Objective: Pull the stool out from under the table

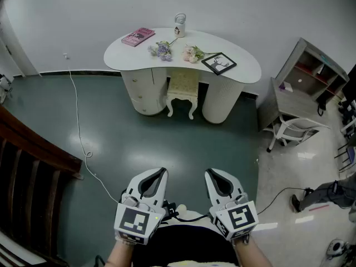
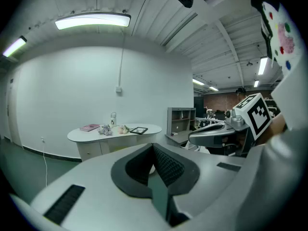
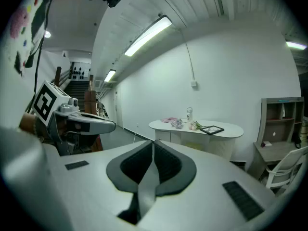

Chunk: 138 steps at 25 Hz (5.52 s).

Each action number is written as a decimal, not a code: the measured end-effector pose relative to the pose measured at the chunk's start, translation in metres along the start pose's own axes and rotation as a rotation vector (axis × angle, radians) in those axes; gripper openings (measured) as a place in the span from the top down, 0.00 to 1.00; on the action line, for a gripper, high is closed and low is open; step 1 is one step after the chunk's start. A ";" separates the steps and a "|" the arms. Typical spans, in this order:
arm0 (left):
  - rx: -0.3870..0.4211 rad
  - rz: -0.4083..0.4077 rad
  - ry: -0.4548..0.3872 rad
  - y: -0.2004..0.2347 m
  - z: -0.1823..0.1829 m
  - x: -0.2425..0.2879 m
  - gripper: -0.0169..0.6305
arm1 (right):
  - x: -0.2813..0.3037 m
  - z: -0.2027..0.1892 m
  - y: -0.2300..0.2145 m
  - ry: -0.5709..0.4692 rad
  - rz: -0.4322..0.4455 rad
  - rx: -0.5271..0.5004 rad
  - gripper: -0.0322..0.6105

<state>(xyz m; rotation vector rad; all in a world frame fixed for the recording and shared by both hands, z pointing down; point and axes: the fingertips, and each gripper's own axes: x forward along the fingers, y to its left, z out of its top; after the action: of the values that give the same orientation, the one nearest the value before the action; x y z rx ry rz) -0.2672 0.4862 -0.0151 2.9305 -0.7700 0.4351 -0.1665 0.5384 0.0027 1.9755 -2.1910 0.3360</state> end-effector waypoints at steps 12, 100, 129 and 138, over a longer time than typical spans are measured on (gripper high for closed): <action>-0.003 0.012 -0.009 0.006 0.003 0.003 0.95 | 0.004 -0.001 0.003 0.009 0.001 -0.002 0.89; -0.013 -0.222 0.020 0.263 0.085 0.310 0.95 | 0.336 0.083 -0.156 0.153 -0.223 0.060 0.89; -0.057 -0.075 0.036 0.267 0.076 0.316 0.95 | 0.352 0.055 -0.165 0.230 -0.029 0.016 0.89; -0.077 -0.007 0.049 0.281 0.058 0.325 0.95 | 0.374 0.043 -0.179 0.258 0.016 -0.013 0.89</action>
<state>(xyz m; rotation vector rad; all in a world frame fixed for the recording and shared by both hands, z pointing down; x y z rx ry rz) -0.1201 0.0804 0.0257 2.8394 -0.7526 0.4633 -0.0275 0.1520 0.0743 1.7955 -2.0420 0.5446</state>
